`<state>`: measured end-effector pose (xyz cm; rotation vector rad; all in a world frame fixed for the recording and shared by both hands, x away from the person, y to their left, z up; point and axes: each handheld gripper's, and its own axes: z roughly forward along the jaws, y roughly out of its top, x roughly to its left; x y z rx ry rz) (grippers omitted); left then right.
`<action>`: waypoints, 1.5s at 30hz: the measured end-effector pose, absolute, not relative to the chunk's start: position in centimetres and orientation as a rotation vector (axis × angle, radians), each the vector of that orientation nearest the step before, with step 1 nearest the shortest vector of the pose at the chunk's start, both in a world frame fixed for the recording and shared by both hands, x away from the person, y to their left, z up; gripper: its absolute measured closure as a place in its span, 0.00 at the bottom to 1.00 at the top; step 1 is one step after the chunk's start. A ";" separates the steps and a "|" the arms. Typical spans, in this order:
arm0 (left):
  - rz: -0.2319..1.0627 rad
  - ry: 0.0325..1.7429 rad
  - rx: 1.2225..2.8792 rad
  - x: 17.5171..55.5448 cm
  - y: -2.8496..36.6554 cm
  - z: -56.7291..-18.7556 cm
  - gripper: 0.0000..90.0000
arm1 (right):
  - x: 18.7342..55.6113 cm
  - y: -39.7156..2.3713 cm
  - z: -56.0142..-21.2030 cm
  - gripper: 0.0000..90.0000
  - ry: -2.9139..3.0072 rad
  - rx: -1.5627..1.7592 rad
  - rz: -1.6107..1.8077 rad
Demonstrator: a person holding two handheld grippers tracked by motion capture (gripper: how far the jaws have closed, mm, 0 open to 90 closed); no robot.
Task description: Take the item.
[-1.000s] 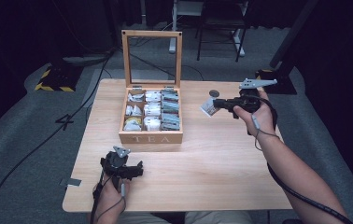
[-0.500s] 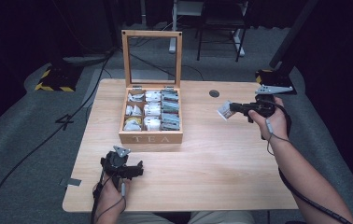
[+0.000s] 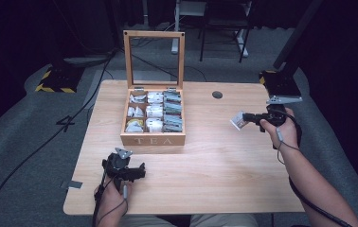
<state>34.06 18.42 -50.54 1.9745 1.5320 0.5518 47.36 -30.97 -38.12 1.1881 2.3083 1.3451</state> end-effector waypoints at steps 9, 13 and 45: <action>0.552 1.532 1.975 34.1 18.4 -50.5 0.00 | 47.8 -31.8 -41.5 1.00 2.331 1.271 1.279; 0.552 1.532 1.975 34.1 18.4 -50.5 0.00 | 47.8 -32.0 -42.7 1.00 2.343 1.298 1.255; 0.551 1.532 1.975 34.1 18.4 -50.5 0.00 | 48.0 -32.7 -46.5 0.73 2.353 1.409 1.181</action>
